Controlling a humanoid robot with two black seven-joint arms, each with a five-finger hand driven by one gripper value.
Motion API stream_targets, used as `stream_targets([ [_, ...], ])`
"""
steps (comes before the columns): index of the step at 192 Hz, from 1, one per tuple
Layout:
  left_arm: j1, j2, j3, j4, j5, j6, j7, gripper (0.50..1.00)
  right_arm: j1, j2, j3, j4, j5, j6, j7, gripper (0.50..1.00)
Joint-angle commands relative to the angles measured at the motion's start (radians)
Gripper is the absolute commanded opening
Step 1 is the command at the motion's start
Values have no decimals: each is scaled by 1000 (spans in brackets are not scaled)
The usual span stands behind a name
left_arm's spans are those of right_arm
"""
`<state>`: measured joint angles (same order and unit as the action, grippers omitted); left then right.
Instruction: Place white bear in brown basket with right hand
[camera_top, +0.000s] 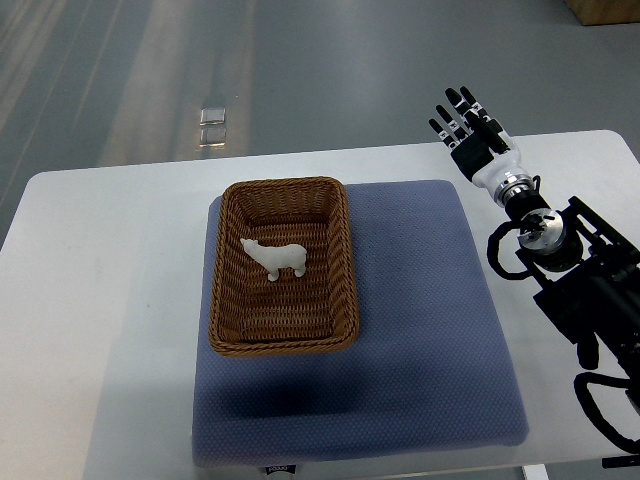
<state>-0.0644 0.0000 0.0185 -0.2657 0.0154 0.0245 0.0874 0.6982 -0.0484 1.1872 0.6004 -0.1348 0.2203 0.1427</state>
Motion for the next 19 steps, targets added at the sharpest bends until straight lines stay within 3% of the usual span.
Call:
stream_targets([
  [1, 0, 0, 0, -1, 1, 0, 0, 1000, -3, 2, -1, -10, 0, 2, 0, 926],
  [19, 0, 0, 1, -1, 1, 0, 0, 1000, -3, 10, -1, -10, 0, 2, 0, 926],
])
